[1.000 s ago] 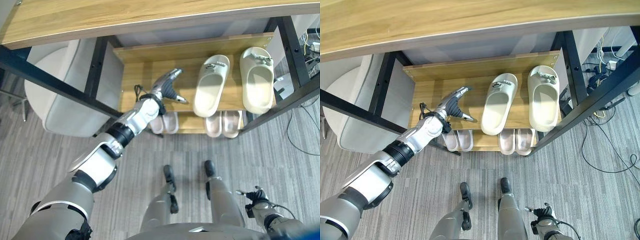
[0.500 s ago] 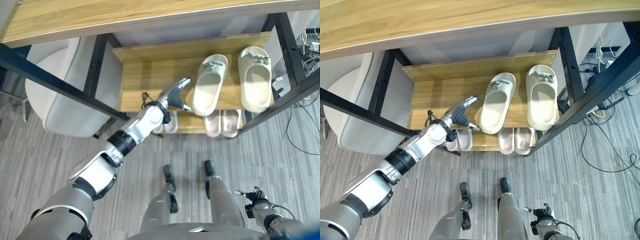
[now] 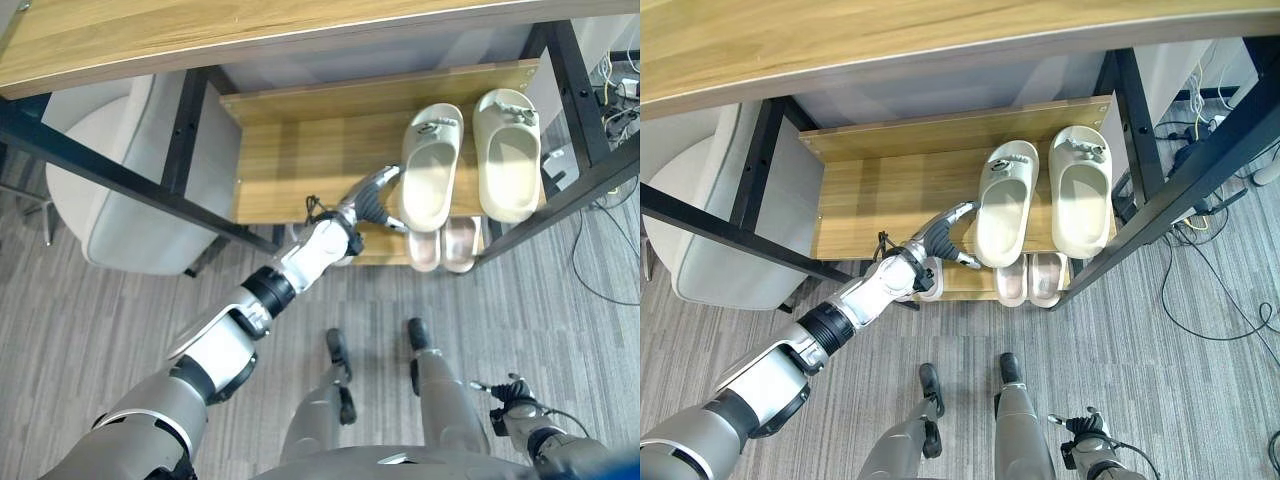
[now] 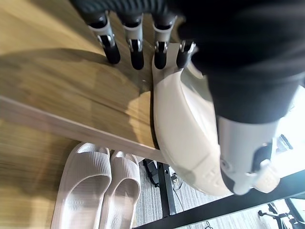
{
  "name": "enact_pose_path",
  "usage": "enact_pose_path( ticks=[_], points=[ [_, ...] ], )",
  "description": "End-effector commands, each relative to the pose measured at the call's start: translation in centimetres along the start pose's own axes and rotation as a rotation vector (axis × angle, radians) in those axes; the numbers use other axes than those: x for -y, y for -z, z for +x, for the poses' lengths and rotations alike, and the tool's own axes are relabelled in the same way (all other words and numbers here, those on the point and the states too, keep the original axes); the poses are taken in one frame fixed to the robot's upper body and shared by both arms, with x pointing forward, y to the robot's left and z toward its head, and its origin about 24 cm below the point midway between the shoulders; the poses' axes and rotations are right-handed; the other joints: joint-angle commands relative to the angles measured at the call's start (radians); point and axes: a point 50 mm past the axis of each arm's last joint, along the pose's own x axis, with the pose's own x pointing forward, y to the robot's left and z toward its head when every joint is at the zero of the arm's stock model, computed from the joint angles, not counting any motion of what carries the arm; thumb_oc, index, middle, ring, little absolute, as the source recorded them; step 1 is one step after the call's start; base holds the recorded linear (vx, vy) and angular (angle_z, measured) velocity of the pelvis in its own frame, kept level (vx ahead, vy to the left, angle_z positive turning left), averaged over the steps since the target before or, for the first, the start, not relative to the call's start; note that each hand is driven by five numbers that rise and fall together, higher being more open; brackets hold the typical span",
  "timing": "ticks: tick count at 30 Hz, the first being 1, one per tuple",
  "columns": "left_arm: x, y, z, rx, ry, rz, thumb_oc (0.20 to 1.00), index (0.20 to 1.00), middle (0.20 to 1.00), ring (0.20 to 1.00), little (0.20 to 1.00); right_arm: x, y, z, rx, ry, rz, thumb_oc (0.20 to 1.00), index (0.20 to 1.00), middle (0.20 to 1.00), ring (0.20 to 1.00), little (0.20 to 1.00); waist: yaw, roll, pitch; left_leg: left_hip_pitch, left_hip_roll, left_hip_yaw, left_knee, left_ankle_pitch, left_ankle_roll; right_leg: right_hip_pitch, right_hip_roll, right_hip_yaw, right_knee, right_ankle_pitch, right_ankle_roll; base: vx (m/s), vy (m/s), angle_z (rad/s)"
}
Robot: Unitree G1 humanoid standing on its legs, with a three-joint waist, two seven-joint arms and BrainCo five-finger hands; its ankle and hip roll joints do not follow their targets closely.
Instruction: Arrange the slippers neatly on the shoe rack.
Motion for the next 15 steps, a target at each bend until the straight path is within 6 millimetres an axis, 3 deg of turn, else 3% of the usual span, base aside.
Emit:
enact_pose_path(
  ticks=[1, 15],
  points=[
    [-0.4, -1.3, 1.5, 0.011, -0.038, -0.064, 1.0, 1.0, 1.0, 1.0, 1.0, 0.7, -0.1, 0.2, 0.003, 0.03, -0.022, 1.0, 1.0, 1.0, 1.0, 1.0, -0.026, -0.008, 0.006, -0.057, -0.034, -0.006, 0.107, -0.097, 0.001, 0.035, -0.006, -0.056, -0.147, 0.038, 0.023, 0.0, 0.0, 0.0],
    [-0.1, -2.6, 2.9, 0.0, -0.082, -0.088, 1.0, 1.0, 1.0, 1.0, 1.0, 1.4, 0.2, 0.3, -0.005, 0.06, -0.031, 1.0, 1.0, 1.0, 1.0, 1.0, -0.04, -0.006, 0.003, -0.058, -0.028, -0.01, 0.11, -0.096, -0.001, 0.032, -0.003, -0.056, -0.145, 0.036, 0.02, 0.0, 0.0, 0.0]
  ],
)
